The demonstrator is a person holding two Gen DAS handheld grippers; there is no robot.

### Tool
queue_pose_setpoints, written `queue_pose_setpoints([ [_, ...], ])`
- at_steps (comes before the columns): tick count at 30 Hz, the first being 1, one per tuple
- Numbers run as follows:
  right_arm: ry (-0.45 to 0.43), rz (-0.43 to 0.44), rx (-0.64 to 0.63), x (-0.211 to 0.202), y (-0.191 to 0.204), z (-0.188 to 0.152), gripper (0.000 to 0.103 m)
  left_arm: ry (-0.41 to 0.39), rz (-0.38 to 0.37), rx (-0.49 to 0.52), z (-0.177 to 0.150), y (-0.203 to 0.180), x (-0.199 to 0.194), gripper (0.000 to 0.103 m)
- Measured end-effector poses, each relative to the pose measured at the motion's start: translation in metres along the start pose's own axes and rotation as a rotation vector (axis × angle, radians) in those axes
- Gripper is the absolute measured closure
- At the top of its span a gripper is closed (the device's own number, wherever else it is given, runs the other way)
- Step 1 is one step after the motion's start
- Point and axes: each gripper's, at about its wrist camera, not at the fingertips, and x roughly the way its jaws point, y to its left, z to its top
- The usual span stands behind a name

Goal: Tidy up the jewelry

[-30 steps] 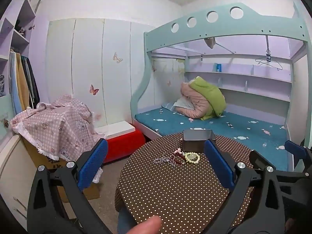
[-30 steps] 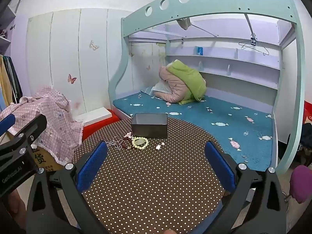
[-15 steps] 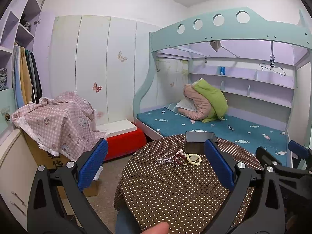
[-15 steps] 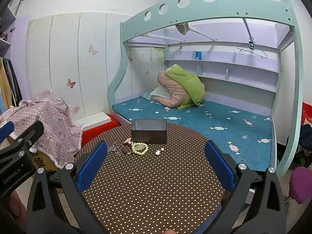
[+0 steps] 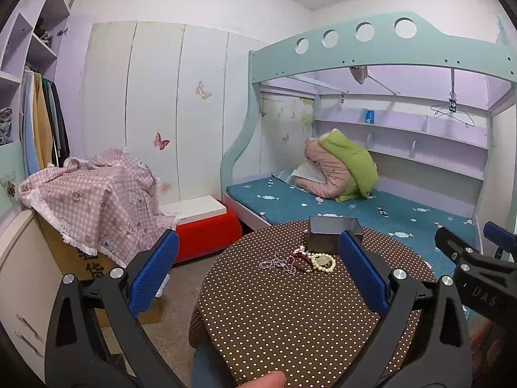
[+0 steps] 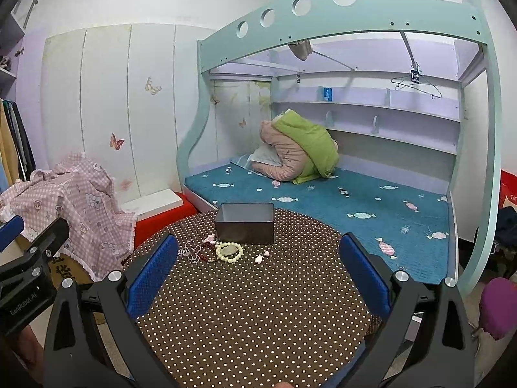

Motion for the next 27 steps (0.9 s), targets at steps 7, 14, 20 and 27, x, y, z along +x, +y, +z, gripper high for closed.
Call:
queue_pose_setpoints([
  [7,0.0,0.004,-0.014,0.009,0.006,0.005,0.007,0.003,0.005,-0.019,0.002,0.005,0.01,0.005],
  [14,-0.023,0.006,-0.025,0.003,0.013,0.01,0.007,-0.023,-0.004,-0.021,0.007,0.007,0.007,0.005],
  [20,-0.044,0.009,-0.033,-0.005,0.015,0.016,0.007,-0.037,-0.011,-0.023,0.008,0.006,0.001,0.005],
  [27,-0.045,0.01,-0.025,-0.004,0.014,0.018,0.007,-0.037,-0.01,-0.02,0.005,0.006,0.001,0.005],
])
